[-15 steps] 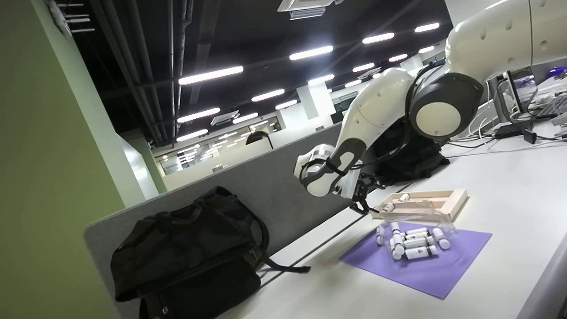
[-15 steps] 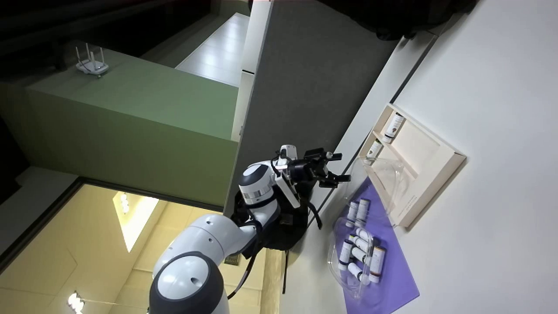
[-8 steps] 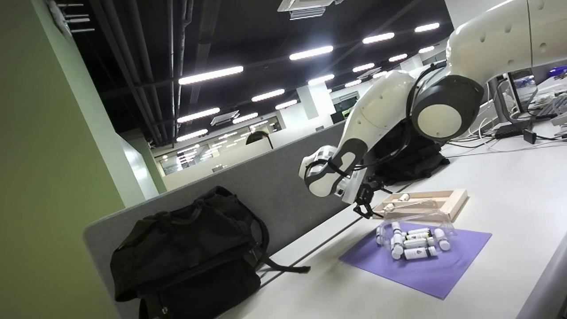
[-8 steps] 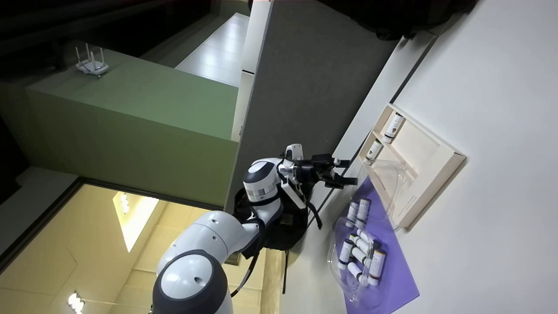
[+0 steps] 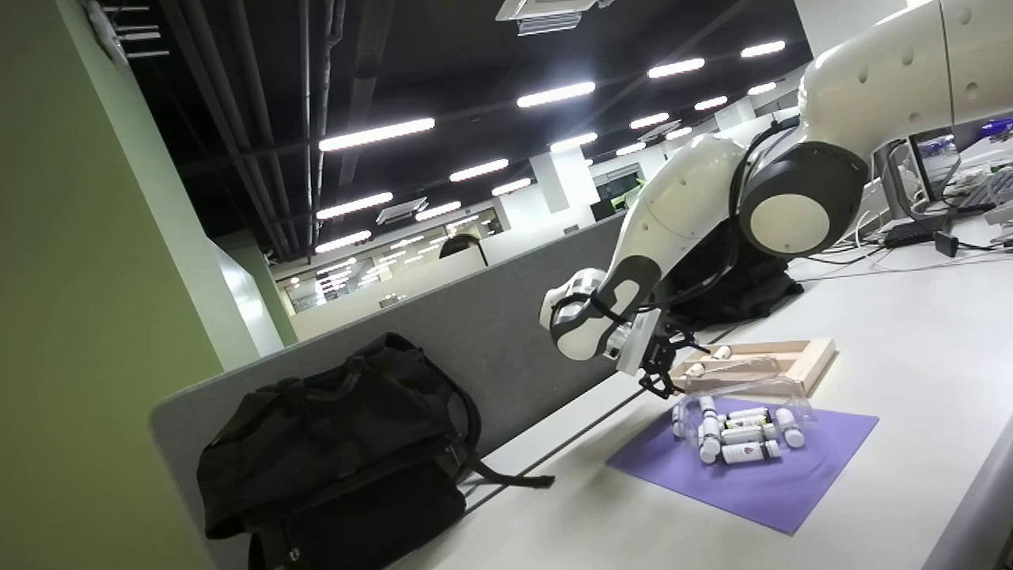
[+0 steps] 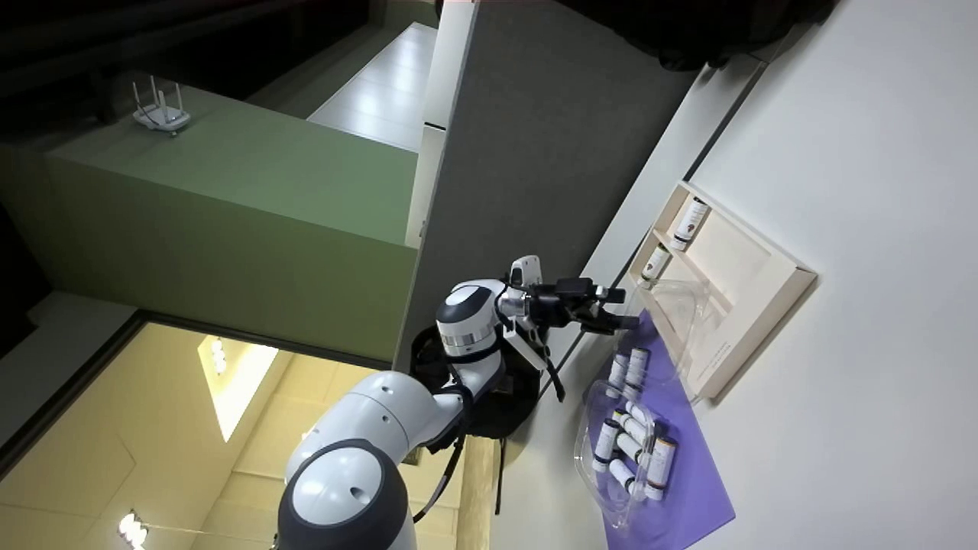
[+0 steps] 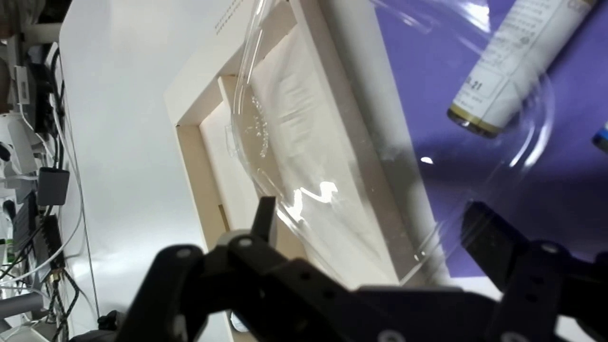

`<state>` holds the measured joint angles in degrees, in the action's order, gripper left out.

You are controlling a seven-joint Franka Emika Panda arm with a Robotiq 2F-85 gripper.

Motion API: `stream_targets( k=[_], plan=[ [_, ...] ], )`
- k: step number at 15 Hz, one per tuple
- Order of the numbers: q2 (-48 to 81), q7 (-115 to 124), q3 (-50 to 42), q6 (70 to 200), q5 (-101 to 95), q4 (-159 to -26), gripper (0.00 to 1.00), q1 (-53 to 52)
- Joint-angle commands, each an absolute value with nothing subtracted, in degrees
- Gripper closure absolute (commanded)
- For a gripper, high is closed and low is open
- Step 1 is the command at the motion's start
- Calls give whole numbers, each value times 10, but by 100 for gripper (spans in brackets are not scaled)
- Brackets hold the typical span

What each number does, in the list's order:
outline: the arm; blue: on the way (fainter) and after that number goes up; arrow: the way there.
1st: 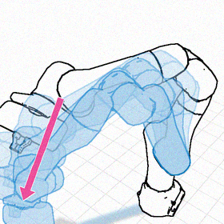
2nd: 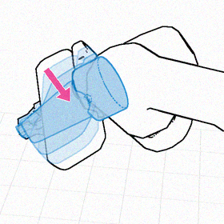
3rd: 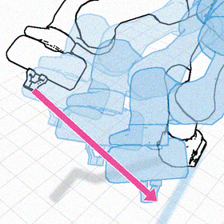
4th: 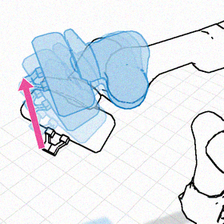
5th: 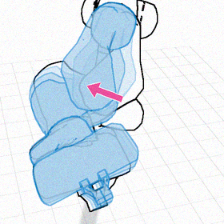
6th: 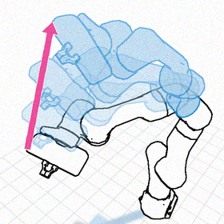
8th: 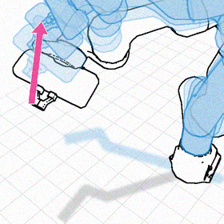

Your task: Close the clear container

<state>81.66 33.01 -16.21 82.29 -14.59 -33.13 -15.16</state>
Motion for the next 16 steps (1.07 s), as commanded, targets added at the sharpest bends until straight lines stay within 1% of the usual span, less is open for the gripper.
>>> stream_targets(
  k=[1,16],
  plan=[
    [815,341,-167,777,-143,-316,0,-152],
    [792,326,-211,612,-174,-291,0,-170]
  ],
)
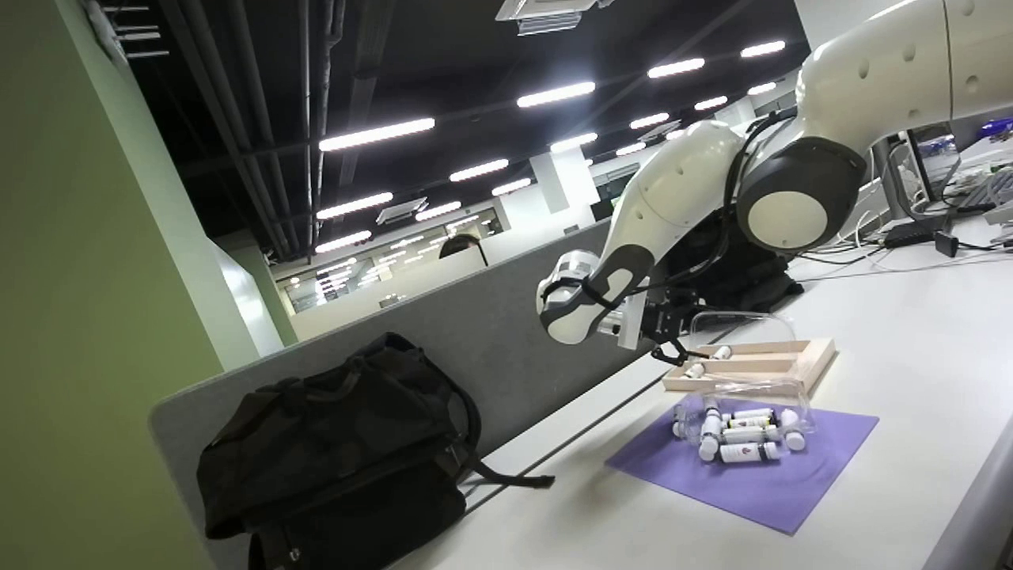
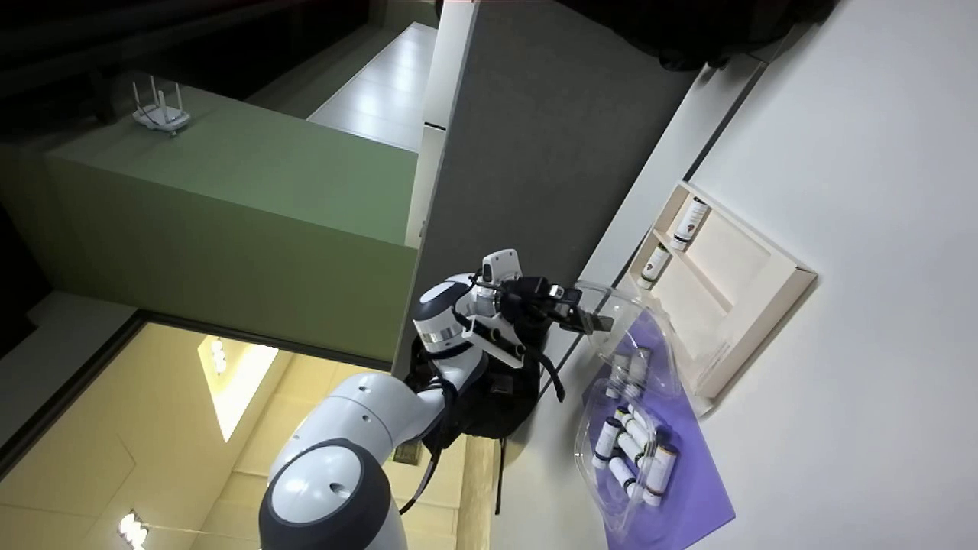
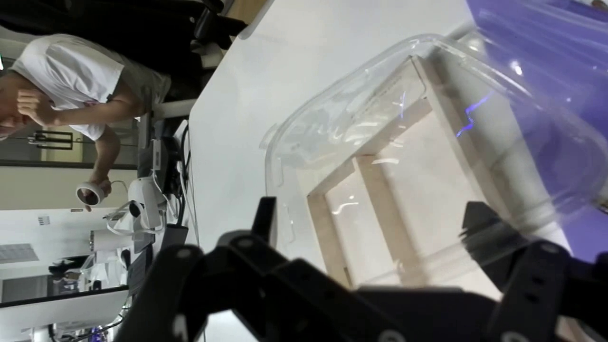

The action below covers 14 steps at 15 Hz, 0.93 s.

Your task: Close the clear container

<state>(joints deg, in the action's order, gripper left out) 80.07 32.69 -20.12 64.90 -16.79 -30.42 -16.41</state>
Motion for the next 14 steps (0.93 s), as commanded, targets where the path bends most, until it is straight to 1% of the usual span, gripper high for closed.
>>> stream_targets(
  k=[1,5,14],
  plan=[
    [790,326,-213,605,-177,-289,0,-173],
    [782,319,-210,587,-176,-284,0,-182],
    [779,256,-154,571,-115,-283,0,-206]
  ],
)
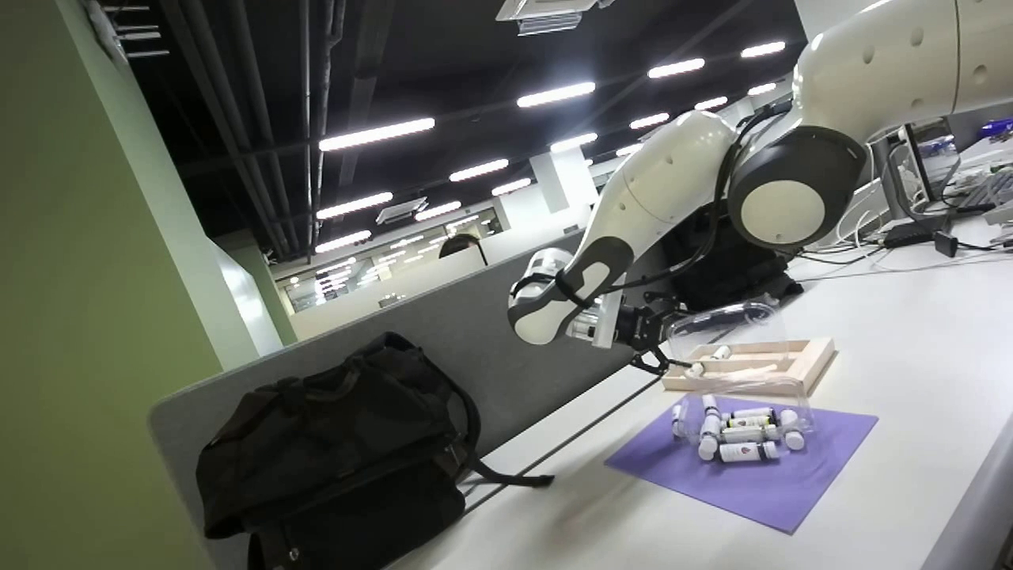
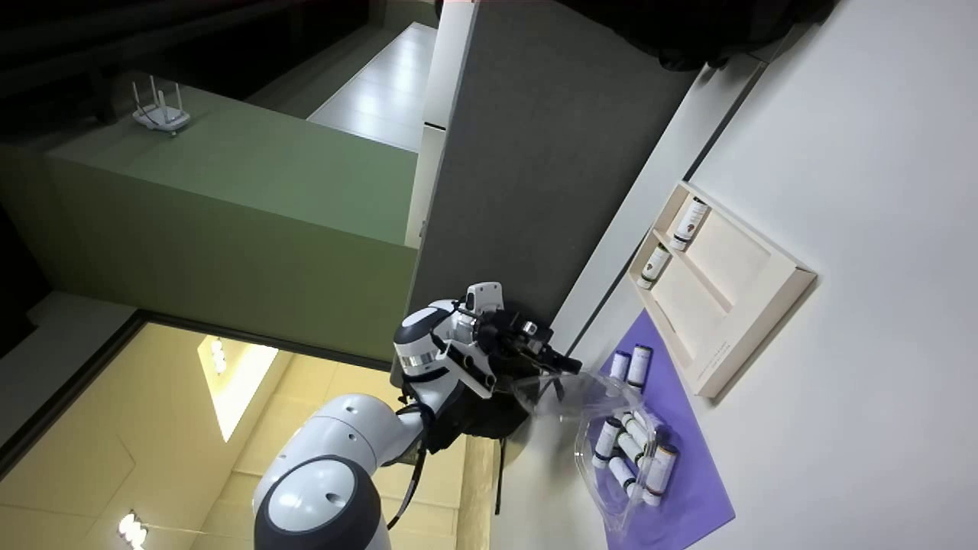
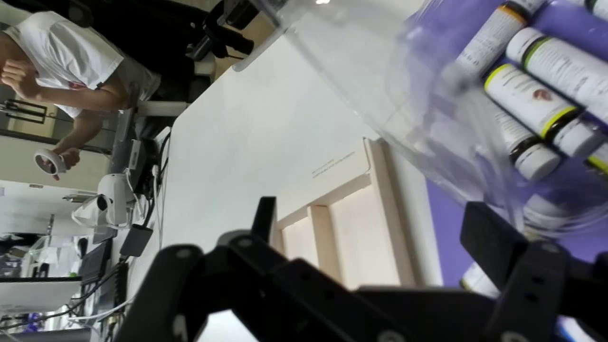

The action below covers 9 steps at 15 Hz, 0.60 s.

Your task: Close the clear container

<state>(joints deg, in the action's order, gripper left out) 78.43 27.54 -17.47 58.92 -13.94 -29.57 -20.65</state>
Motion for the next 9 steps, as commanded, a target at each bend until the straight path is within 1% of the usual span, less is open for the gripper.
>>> stream_targets(
  k=[1,7,8,9],
  plan=[
    [778,246,-147,570,-108,-282,0,-209],
    [748,192,-108,583,-68,-270,0,-204],
    [770,180,-80,556,-75,-197,0,-189],
    [759,167,-72,551,-73,-187,0,-189]
  ],
)
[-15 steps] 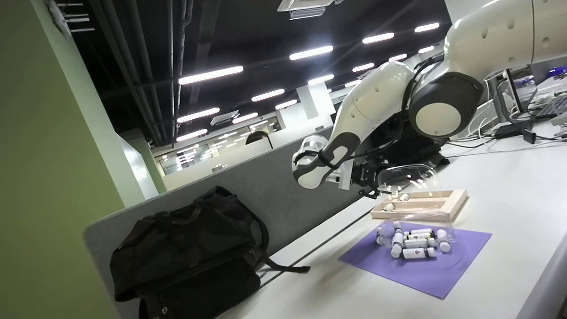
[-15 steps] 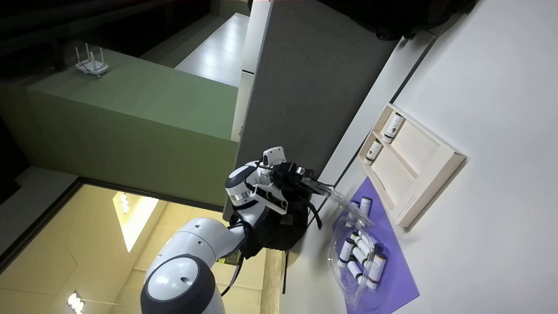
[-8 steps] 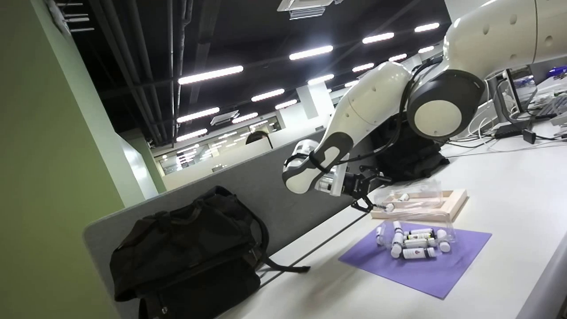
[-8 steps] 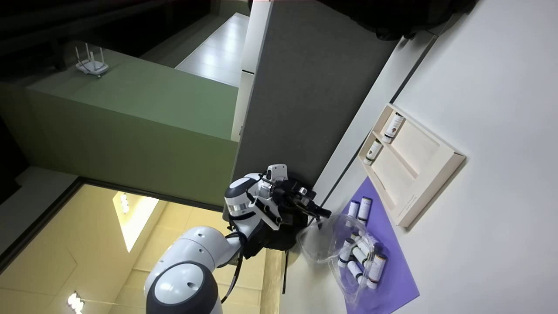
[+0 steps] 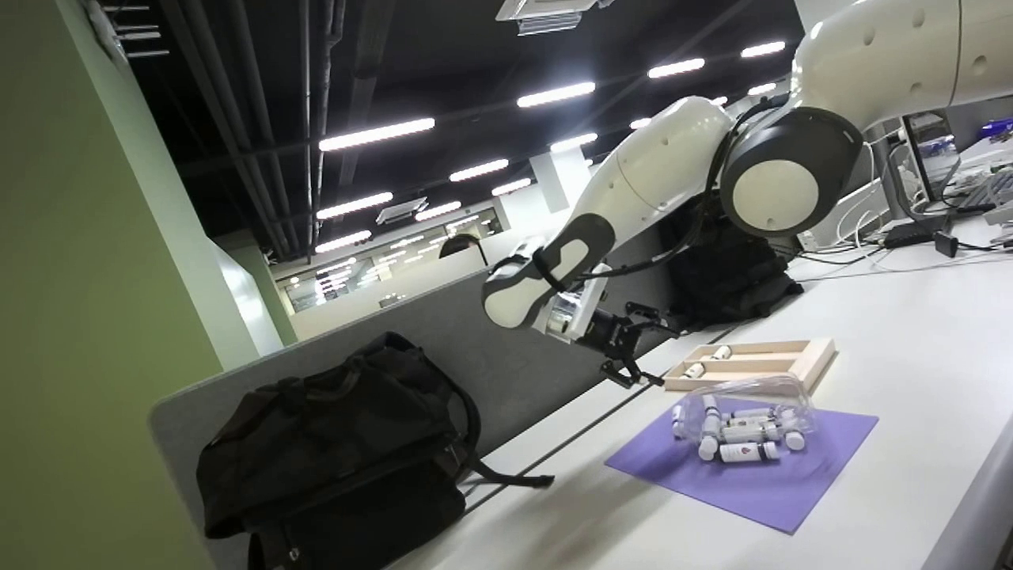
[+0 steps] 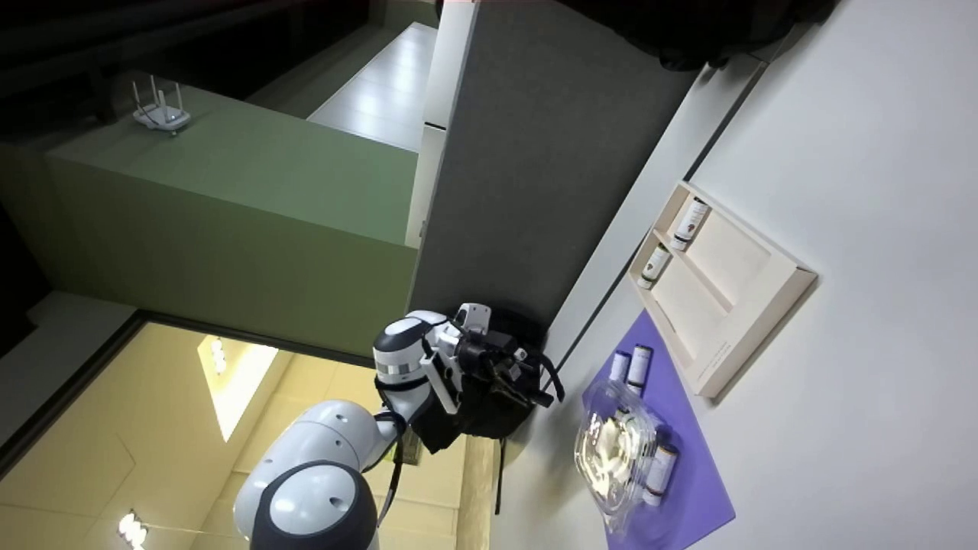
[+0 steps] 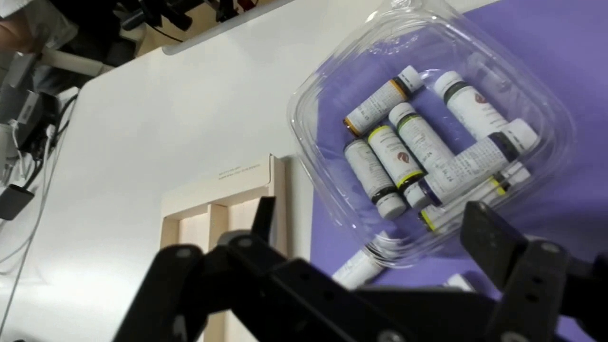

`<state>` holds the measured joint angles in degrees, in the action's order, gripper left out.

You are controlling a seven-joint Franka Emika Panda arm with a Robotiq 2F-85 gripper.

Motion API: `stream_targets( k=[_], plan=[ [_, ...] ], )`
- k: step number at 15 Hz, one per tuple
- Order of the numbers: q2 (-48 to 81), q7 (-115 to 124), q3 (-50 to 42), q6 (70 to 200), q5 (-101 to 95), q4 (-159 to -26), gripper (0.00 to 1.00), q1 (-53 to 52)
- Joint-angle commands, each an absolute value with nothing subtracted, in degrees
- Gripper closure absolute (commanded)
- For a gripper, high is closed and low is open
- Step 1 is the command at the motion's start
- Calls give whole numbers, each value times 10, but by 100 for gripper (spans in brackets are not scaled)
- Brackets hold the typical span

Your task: Close the clear container

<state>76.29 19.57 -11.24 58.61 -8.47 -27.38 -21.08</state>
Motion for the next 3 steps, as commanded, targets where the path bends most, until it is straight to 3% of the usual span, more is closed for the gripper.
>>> stream_targets(
  k=[1,3],
  plan=[
    [793,181,-85,551,-97,-189,0,-197],
    [752,171,-82,566,-83,-217,0,-199]
  ],
)
